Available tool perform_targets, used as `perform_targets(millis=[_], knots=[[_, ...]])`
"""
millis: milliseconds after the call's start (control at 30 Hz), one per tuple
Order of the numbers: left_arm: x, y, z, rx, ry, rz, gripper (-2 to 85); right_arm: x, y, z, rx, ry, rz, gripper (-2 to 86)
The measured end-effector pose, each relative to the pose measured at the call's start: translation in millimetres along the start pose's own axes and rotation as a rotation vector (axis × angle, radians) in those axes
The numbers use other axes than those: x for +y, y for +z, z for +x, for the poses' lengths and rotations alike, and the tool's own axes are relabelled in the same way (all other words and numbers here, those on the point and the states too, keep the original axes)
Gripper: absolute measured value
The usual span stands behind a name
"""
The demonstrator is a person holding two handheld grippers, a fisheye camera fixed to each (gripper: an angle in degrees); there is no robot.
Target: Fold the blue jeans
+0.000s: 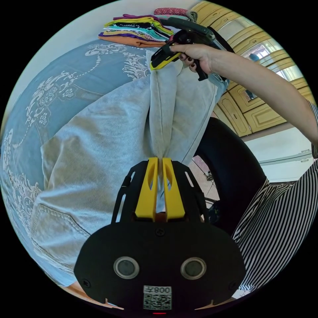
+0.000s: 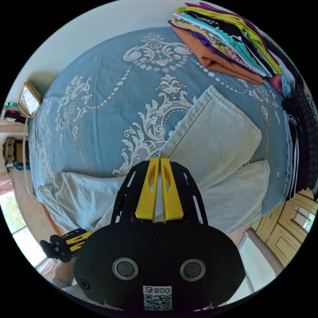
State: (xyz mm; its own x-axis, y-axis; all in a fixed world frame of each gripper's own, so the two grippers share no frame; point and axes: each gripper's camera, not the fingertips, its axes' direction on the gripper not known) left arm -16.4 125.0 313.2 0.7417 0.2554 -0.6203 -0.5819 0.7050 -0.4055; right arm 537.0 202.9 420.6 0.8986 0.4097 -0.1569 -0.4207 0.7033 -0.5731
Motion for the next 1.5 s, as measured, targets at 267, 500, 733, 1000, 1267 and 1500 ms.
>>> perform_targets(millis=[267, 500, 733, 1000, 1267, 1500], knots=[[-49, 3, 63, -0.048, 0.135, 0.072, 2.2, 76, -66, 122, -0.344, 0.045, 0.215, -0.2], [-93, 39, 121, -0.171, 0.292, -0.014, 2.1, 186, -80, 237, -0.545, 0.156, 0.330, -0.3], [-146, 108, 152, -0.230, 0.348, -0.163, 2.0, 254, -41, 302, -0.569, 0.274, 0.269, -0.2], [-208, 163, 158, -0.227, 0.323, -0.252, 2.0, 304, -20, 344, -0.579, 0.318, 0.230, -0.2], [-259, 170, 140, -0.073, 0.181, -0.180, 3.0, 342, -17, 359, -0.607, 0.349, 0.233, 0.1], [-315, 157, 122, 0.094, 0.104, 0.030, 3.7, 359, -78, 316, -0.162, 0.210, 0.335, 1.3]])
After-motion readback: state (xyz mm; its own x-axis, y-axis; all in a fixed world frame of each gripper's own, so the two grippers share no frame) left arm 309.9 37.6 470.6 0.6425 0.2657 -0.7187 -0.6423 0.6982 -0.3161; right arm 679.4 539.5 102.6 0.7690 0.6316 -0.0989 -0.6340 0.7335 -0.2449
